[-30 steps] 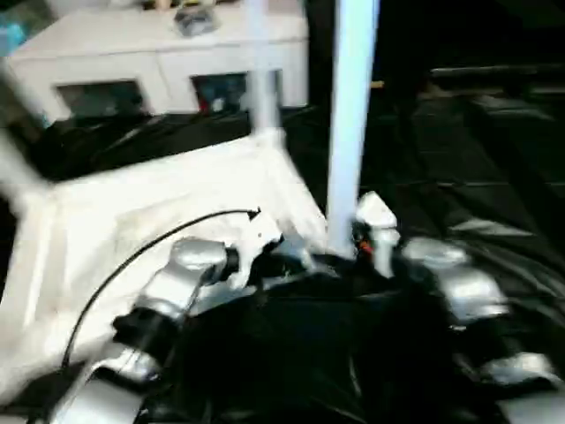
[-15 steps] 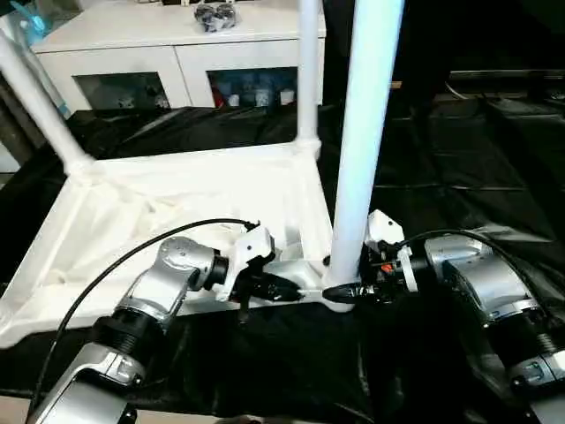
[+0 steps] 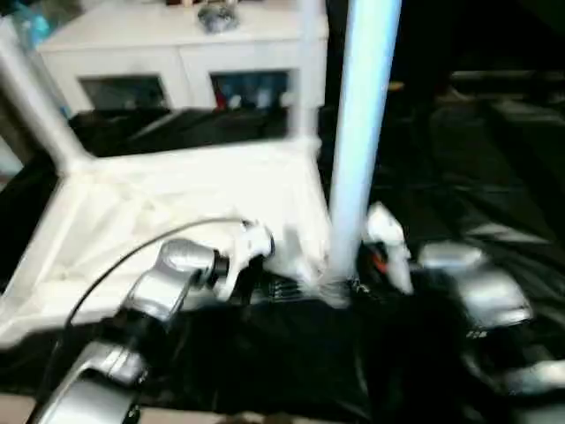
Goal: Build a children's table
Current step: Rotate leg to tighten
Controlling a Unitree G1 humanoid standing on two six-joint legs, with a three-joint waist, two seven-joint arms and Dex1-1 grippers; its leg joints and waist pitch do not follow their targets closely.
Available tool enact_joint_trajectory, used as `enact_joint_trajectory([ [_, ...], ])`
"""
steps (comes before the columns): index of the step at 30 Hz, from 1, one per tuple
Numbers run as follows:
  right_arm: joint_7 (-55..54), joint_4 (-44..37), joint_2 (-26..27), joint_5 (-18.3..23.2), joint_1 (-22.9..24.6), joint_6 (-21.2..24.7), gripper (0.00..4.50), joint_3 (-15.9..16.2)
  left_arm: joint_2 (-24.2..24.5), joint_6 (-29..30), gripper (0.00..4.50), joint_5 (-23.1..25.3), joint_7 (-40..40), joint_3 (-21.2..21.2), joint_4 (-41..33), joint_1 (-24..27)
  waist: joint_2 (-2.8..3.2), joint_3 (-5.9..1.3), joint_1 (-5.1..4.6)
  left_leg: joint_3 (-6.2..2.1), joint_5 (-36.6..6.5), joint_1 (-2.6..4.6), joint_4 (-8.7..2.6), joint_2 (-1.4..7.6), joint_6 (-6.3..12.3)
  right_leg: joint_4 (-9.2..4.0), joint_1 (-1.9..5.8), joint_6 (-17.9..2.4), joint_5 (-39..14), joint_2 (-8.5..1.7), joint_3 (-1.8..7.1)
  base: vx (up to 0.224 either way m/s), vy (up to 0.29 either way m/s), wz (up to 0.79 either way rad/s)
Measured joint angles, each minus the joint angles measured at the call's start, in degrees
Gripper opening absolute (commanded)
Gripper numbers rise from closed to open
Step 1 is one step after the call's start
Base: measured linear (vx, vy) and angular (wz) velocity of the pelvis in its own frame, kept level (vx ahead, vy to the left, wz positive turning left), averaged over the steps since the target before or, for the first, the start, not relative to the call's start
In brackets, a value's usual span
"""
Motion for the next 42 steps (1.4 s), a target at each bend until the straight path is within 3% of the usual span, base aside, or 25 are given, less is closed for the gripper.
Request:
enact_joint_trajectory([
  [6,-15.5,3.7,6.3,-2.2,-2.3,0.6,2.70,-3.1,-4.4,3.0,0.00,1.0,9.4,1.5,2.4,-2.0,-0.02,-0.06,-0.61,-0.02,0.0,0.29,-0.07,-0.02,-0.01,-0.02,0.23,0.0,0.0,0.00,0.00,0.000,0.000,0.00],
  [9,-18.6,6.0,7.8,-4.1,-2.9,-2.1,2.70,-3.1,-5.3,3.0,0.00,1.7,11.0,2.1,2.9,-2.0,-0.03,-0.05,-0.67,-0.02,0.0,0.66,-0.26,-0.04,-0.03,-0.21,0.56,0.0,0.0,0.00,-0.02,0.000,0.000,0.00],
  [10,-18.7,6.4,7.9,-4.2,-2.9,-2.8,3.05,-3.1,-5.3,3.0,0.00,1.7,11.0,2.1,3.0,-2.0,-0.02,-0.05,-0.71,-0.02,0.0,0.75,-0.39,-0.05,-0.03,-0.37,0.67,0.0,0.0,0.01,-0.03,0.000,0.000,0.00],
  [11,-18.6,6.6,7.9,-3.9,-2.9,-3.3,3.05,-3.2,-5.3,3.0,0.00,1.7,10.9,2.1,3.0,-2.0,-0.02,-0.04,-0.76,-0.02,0.0,0.78,-0.50,-0.07,-0.03,-0.50,0.73,0.0,0.0,0.01,-0.03,0.000,0.000,0.00],
  [17,-10.6,5.2,5.7,-2.2,-2.9,-1.8,3.74,-3.4,-3.9,2.3,0.00,1.7,6.8,1.4,0.8,-0.9,-0.04,-0.02,-1.00,-0.02,0.0,0.65,-0.58,-0.10,0.00,-0.65,0.71,0.0,0.0,0.01,-0.04,0.000,0.000,0.00],
  [24,10.2,-0.9,-4.0,0.6,-0.5,-1.5,3.74,0.8,-0.6,-0.4,0.00,-0.1,-3.6,-0.9,-2.5,0.6,0.04,-0.07,1.29,-0.04,0.2,-0.41,-0.57,-0.02,0.53,-0.44,-0.26,0.1,-0.1,0.01,-0.12,0.000,0.000,0.00],
  [30,21.4,-3.4,-8.4,2.6,0.5,-0.3,3.74,3.3,1.9,-1.0,0.00,-0.8,-10.9,-2.1,-3.9,1.6,-0.01,-0.02,1.62,-0.04,0.2,-0.53,-0.19,0.01,0.57,-0.32,-0.26,0.1,-0.1,-0.01,-0.07,0.000,0.000,0.00],
  [36,27.5,-5.9,-11.5,2.7,0.6,0.7,3.00,6.0,4.4,-1.0,0.00,-1.8,-16.3,-3.5,-4.3,1.8,-0.11,0.05,1.69,0.02,0.3,-0.54,-0.12,0.02,0.62,-0.30,-0.10,0.0,0.0,-0.05,-0.05,0.000,0.000,0.00],
  [42,28.0,-8.0,-11.7,2.6,1.6,1.4,2.77,6.7,5.0,-1.0,0.00,-1.8,-17.9,-3.5,-4.9,2.2,-0.12,0.05,1.80,0.04,0.3,-0.59,-0.10,0.02,0.65,-0.33,-0.10,0.0,0.0,-0.07,-0.05,0.000,0.000,0.00],
])
